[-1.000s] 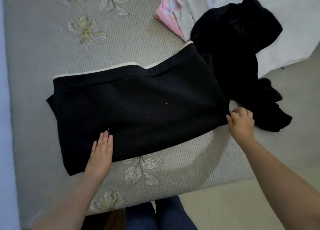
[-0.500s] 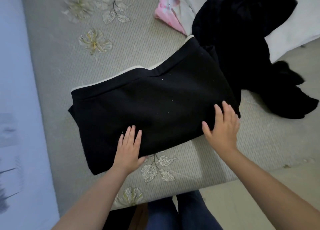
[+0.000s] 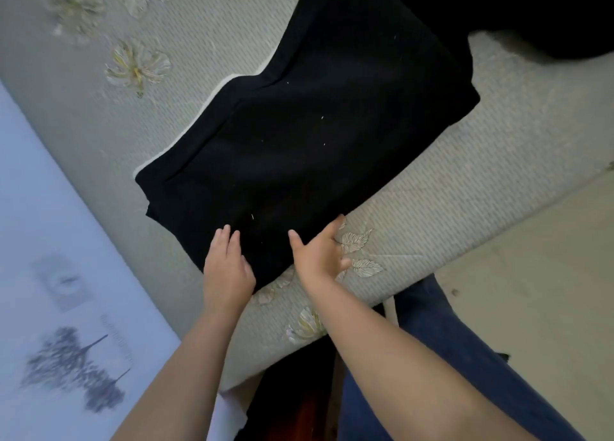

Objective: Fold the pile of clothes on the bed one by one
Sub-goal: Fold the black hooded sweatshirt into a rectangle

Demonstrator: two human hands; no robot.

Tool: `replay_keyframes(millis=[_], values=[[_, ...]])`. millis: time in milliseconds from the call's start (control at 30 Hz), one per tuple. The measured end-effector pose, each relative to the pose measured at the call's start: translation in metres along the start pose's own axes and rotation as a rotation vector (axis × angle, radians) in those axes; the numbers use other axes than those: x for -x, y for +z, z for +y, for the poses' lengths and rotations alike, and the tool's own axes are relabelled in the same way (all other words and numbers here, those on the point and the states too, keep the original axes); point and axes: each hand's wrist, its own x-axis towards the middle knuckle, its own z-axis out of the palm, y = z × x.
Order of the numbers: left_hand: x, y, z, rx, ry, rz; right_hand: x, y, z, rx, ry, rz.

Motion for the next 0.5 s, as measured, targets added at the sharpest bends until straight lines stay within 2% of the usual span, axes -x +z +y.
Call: replay_keyframes(millis=[100,200,267,367,500], values=[[0.009,-0.010,-0.026,0.002,-0.032,0.001,-0.005,0.005,-0.005,-0.265,0.078,0.016],[0.012,-0.018,-0.037,0.043,0.006,0.035,-0.001,-0.019,0.023,-0.339,-0.054,0.068],[0.010,-0.022,-0.031,0.065,0.113,0.066,-0.004,-0.055,0.060,-0.264,-0.139,0.114],[0.004,-0.018,-0.009,0.013,0.375,0.025,-0.020,-0.136,0.120,-0.038,-0.146,0.171],[-0.006,-0.004,0.042,-0.147,0.640,0.045,-0.076,-0.246,0.130,0.325,-0.146,0.419]])
